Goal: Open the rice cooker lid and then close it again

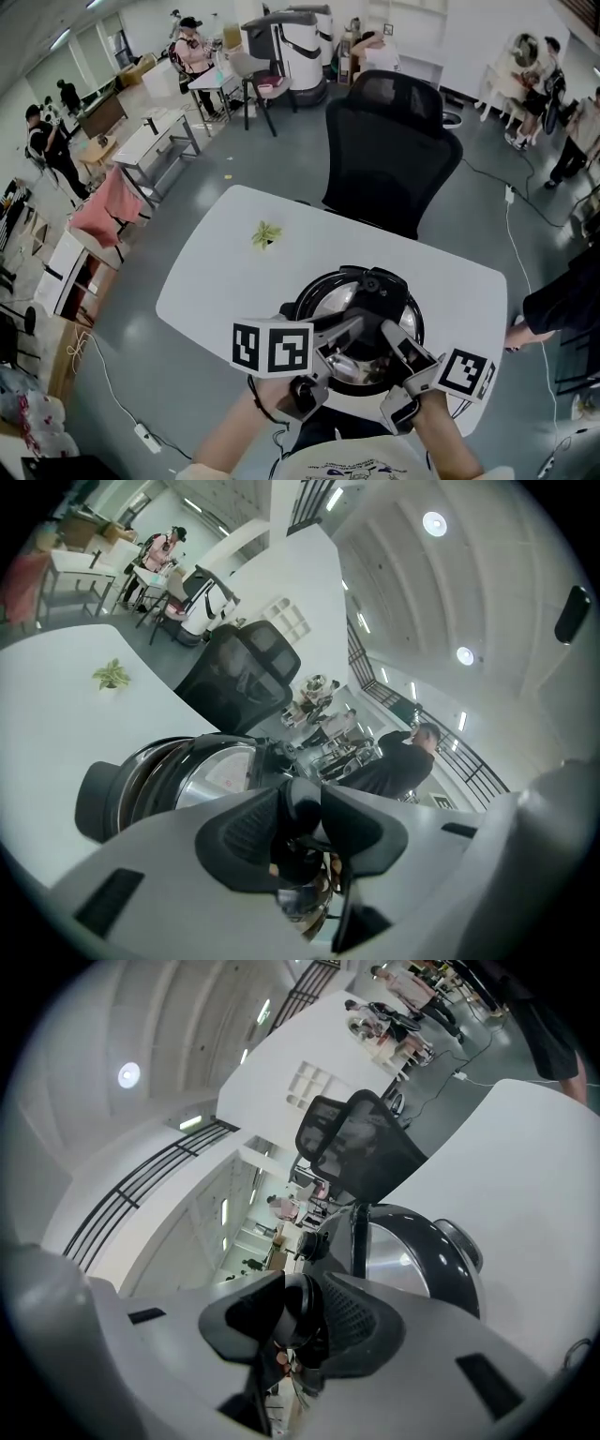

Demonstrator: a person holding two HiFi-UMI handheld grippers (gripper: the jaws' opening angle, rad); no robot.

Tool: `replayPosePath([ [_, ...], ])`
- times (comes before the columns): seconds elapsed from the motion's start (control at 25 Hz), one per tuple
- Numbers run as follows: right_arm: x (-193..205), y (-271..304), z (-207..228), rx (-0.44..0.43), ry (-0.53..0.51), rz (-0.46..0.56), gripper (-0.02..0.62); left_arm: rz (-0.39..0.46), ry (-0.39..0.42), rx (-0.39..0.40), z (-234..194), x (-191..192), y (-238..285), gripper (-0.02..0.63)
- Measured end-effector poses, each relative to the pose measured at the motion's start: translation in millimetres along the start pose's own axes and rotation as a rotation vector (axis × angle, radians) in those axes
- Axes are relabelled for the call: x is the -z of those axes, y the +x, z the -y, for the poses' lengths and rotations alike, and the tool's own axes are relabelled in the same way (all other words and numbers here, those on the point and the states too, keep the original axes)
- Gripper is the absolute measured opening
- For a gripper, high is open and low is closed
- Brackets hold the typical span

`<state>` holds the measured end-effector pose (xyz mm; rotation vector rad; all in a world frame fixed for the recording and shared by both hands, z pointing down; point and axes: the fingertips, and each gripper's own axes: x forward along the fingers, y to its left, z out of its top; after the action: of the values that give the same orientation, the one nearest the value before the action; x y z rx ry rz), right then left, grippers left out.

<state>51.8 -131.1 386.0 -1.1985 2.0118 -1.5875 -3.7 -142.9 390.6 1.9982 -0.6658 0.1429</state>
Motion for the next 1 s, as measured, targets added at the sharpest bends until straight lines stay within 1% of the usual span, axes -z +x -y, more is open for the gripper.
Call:
replayPosePath([
  [0.28, 0, 28, 5, 0.009, 0.000, -0.022, 0.137, 0.008, -0.016, -0.012, -24, -15, 0, 0.155],
  [0.48, 1, 36, 13, 0.020, 0.003, -0.024, 0.137, 0.003, -0.018, -0.013, -35, -15, 3, 0.155],
  [0.76, -2, 44, 16, 0.000, 0.028, -0.007, 0.138, -0.011, -0.006, -0.012, -42, -19, 10, 0.155],
  [1.0, -4, 51, 24, 0.014, 0.038, 0.018, 0.138, -0.032, 0.009, -0.012, -50, -22, 17, 0.156],
])
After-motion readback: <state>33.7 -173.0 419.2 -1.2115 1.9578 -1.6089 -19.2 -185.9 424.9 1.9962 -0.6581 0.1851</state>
